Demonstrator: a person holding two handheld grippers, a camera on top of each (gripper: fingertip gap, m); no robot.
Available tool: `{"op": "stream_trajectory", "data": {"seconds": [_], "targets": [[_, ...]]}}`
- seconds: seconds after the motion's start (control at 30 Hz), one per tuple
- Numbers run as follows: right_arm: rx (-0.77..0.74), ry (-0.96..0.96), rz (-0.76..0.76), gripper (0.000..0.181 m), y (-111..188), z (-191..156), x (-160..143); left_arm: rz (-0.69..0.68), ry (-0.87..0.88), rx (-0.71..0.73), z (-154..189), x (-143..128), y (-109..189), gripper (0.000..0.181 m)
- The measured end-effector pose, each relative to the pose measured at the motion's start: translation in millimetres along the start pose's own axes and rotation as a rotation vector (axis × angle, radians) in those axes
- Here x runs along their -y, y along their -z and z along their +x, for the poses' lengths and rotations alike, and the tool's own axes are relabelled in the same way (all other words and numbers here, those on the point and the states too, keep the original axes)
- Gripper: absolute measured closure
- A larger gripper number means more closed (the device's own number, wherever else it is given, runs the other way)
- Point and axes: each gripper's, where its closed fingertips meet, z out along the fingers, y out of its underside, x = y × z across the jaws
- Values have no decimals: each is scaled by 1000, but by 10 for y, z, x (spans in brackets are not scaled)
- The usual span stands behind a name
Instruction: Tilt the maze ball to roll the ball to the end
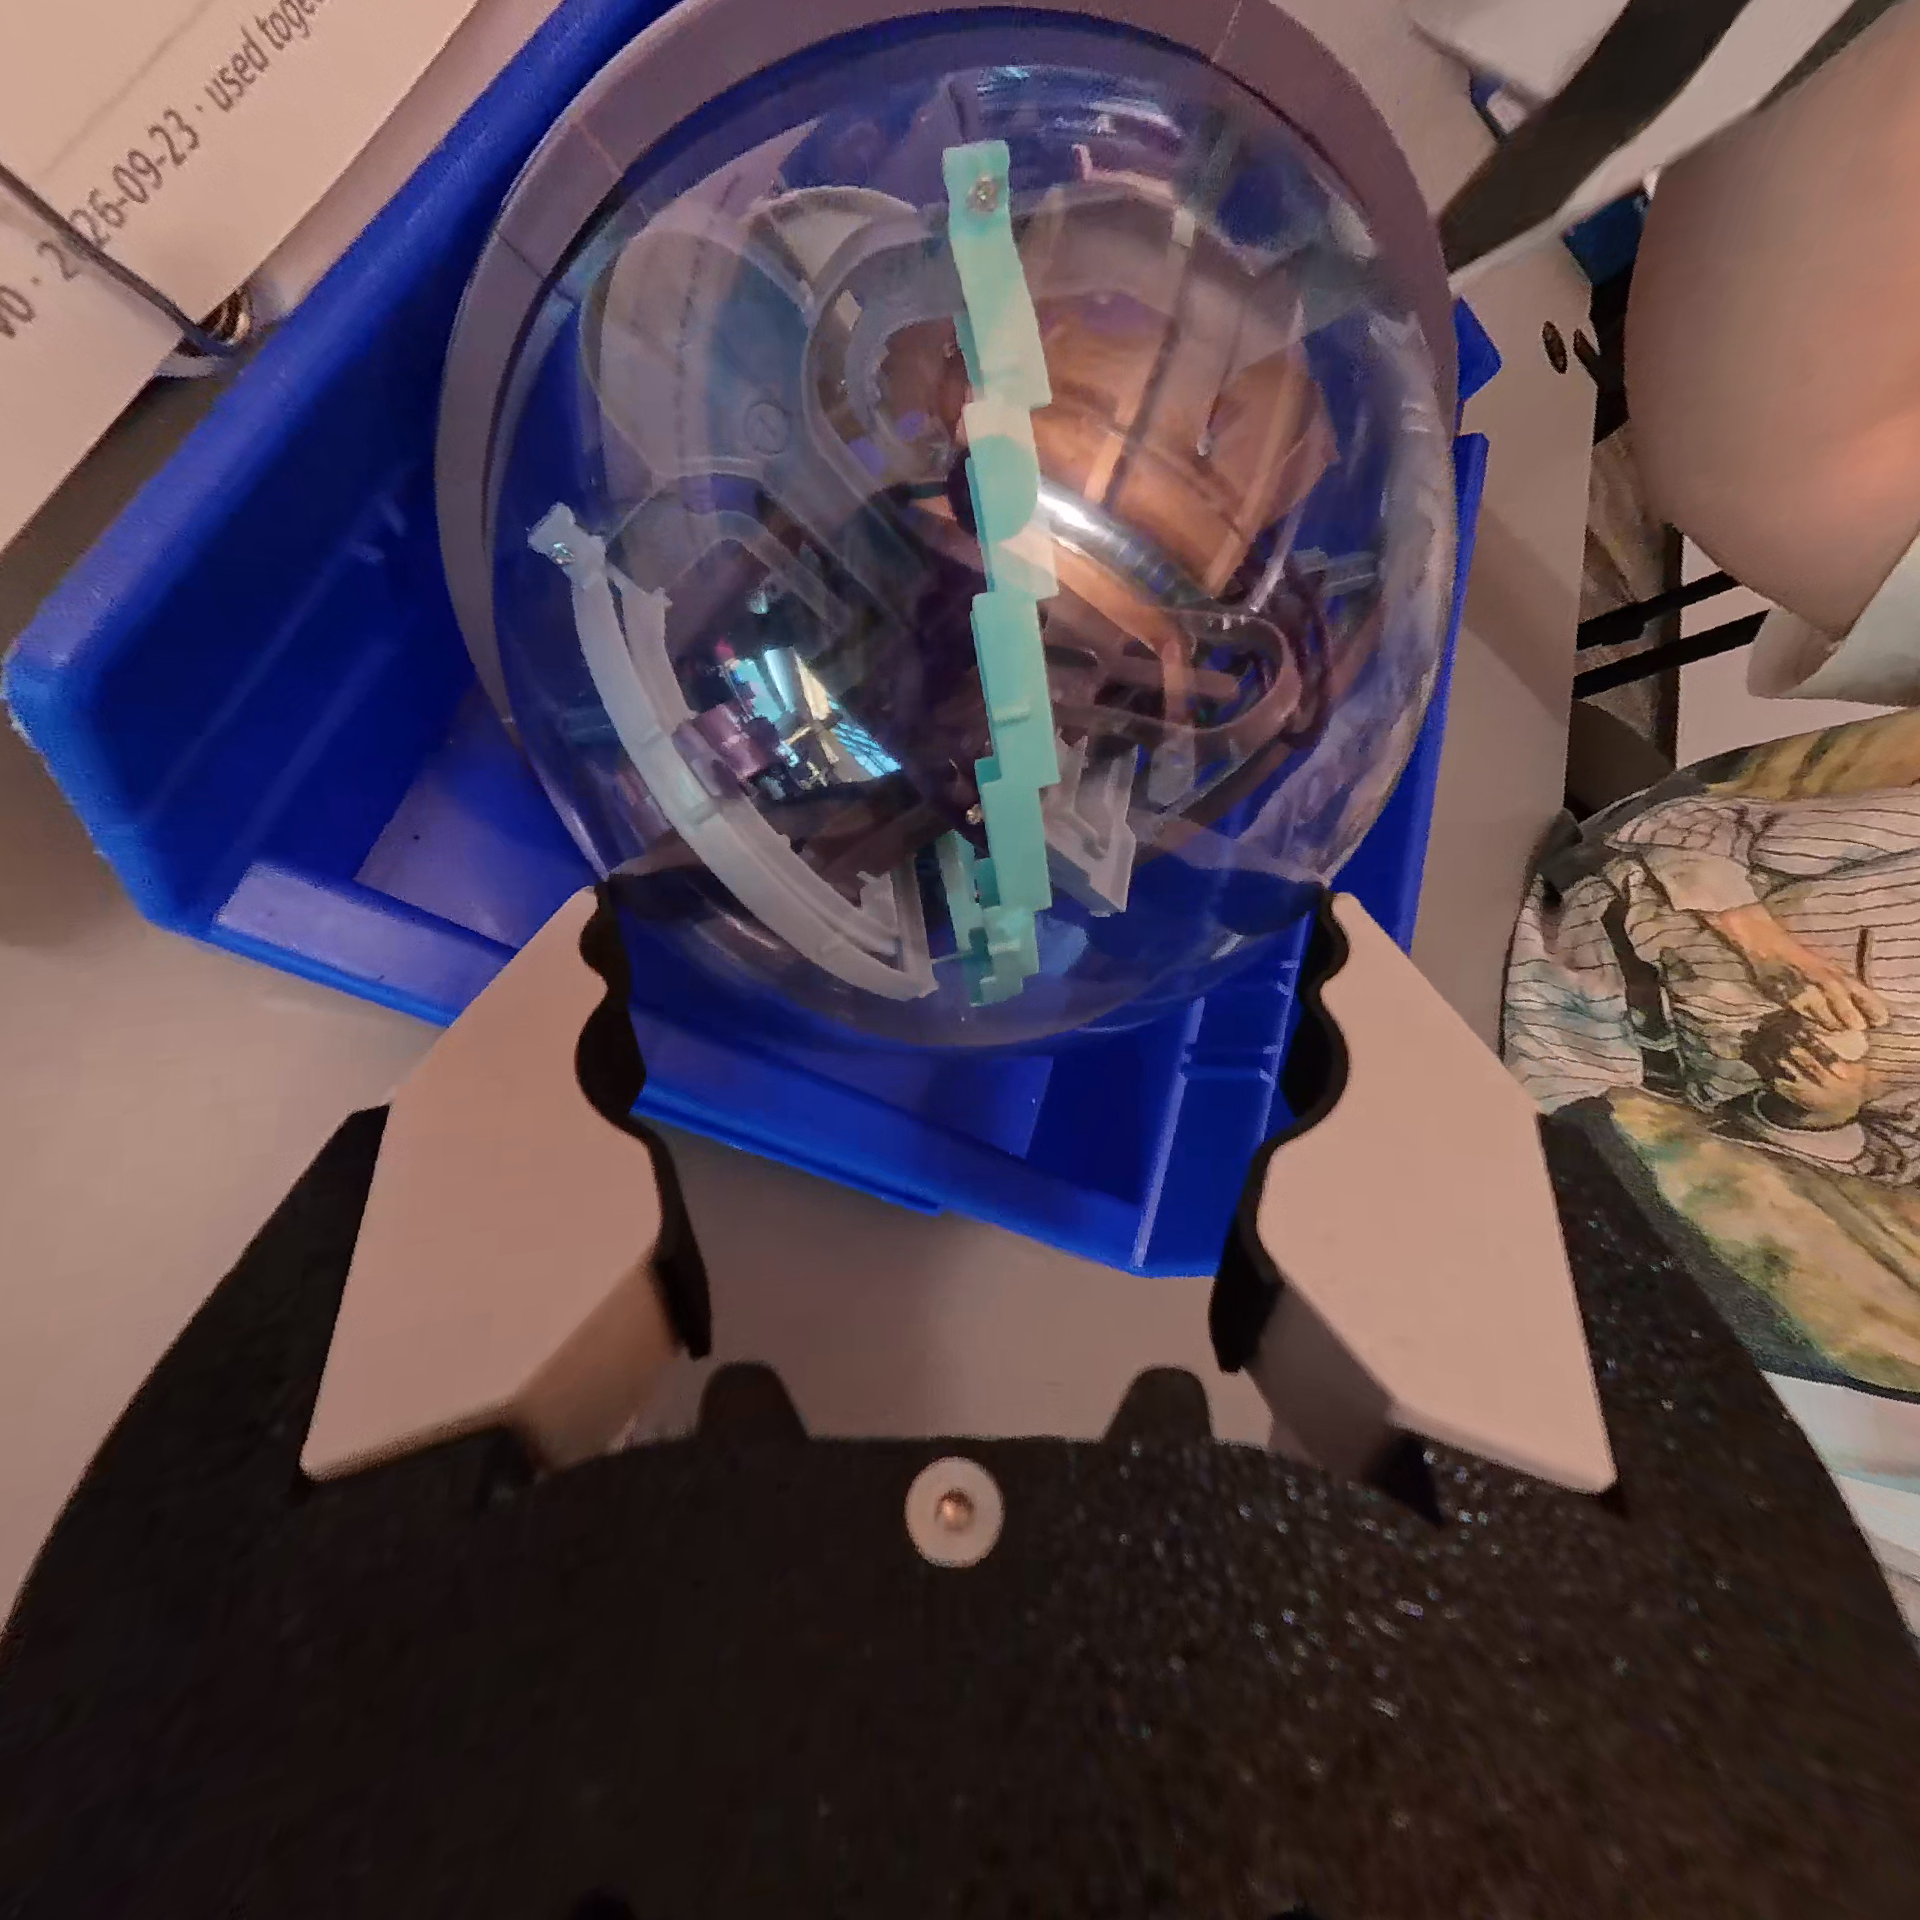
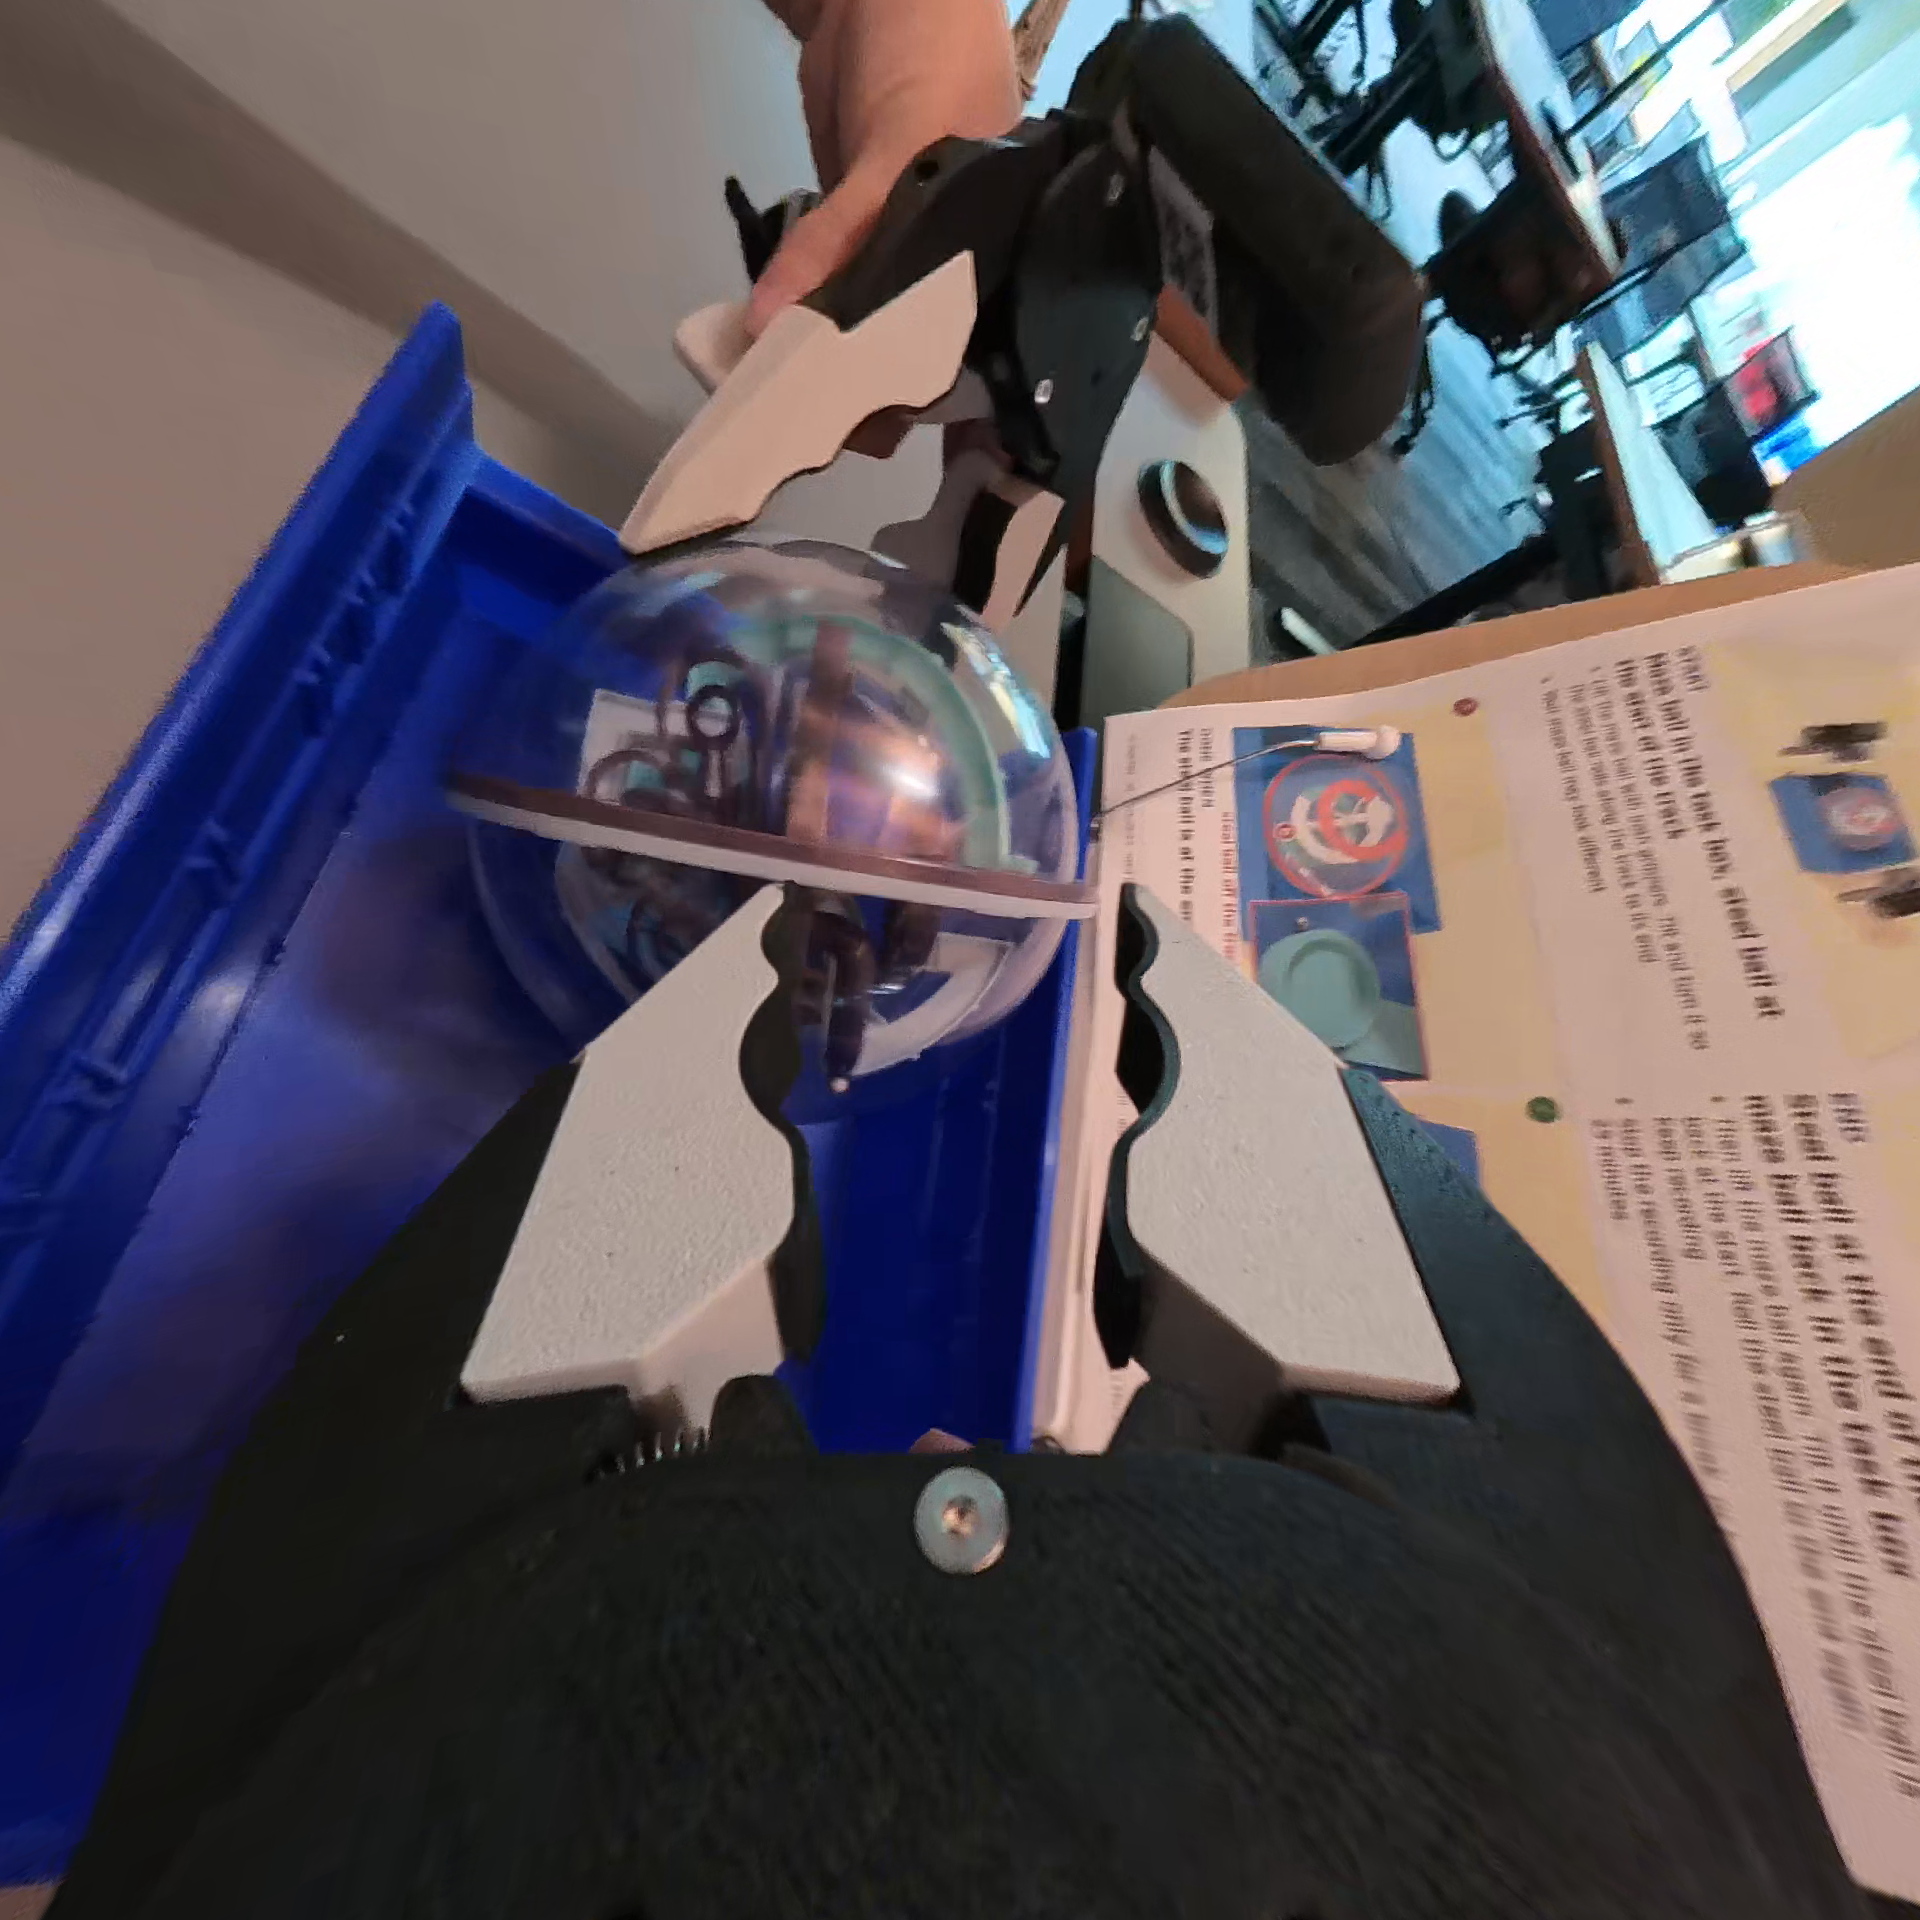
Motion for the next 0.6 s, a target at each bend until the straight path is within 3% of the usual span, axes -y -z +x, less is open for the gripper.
{"op": "stream_trajectory", "data": {"seconds": [0.13, 0.23, 0.5, 0.6], "targets": [[-19, 95, -117, 153, -19, 44, -163, 40, -23, 32, 0, 29, 19, 59], [-27, 186, -211, 135, 28, 47, -310, 89, -21, 46, 5, 64, 36, 62], [-11, 344, -334, 139, -3, -6, -376, 155, -28, 56, 4, 95, 66, 62], [118, 260, -271, 110, -27, -239, -273, 166, -23, 63, 8, 102, 64, 63]]}}
